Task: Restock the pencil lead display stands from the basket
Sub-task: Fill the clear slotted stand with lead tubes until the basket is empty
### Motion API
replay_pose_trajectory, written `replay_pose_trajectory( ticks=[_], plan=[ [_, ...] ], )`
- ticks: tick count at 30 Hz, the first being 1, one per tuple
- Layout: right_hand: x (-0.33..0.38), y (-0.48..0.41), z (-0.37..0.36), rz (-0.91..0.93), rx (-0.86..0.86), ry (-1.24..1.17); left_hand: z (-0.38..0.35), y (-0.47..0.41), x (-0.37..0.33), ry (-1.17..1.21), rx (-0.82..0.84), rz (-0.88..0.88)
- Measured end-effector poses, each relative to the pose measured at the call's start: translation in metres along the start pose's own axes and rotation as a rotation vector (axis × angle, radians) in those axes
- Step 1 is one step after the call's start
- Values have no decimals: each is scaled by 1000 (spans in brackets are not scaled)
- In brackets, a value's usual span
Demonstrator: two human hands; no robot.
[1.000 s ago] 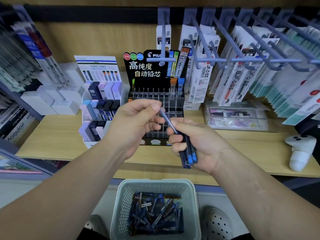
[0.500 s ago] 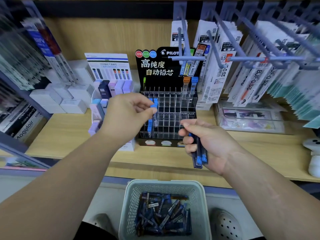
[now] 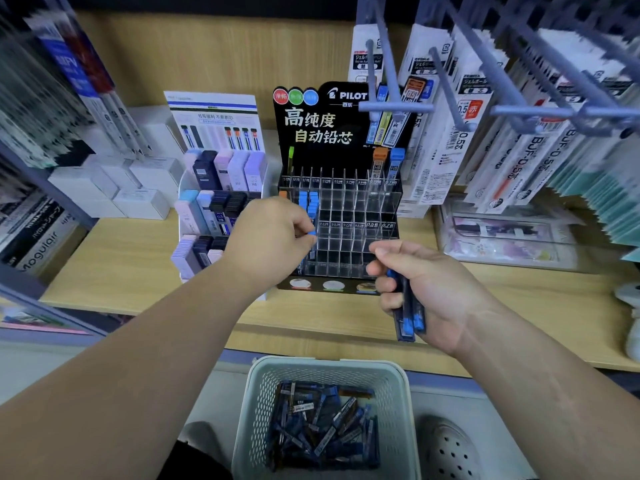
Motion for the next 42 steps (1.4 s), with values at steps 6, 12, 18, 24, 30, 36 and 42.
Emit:
replay_pose_trajectory(
  ticks=[6, 12, 18, 24, 30, 36, 42],
  plan=[
    [0, -2, 1, -5, 27, -21, -8, -2, 0, -192, -10, 48],
    [0, -3, 3, 3, 40, -59, -12, -5, -2, -246, -10, 109],
    [3, -5, 3, 14, 43, -157, -14, -4, -1, -233, -2, 127],
    [11, -7, 4, 83, -50, -366, 1, 2, -20, -36, -41, 58],
    [15, -7, 0, 187, -110, -403, -15, 39, -70, 672, 431, 344],
    [14, -4, -2, 216, -88, -385, -30, 50, -77, 1037, 525, 553],
    [15, 1, -1, 168, -61, -382, -29, 49, -81, 1032, 422, 560]
  ],
)
Point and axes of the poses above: each hand's wrist, its own y-axis away from the middle knuckle, its own z-axis out of the back of the hand, x = y × z, the point moved 2 cm from there along -y, towards the middle knuckle
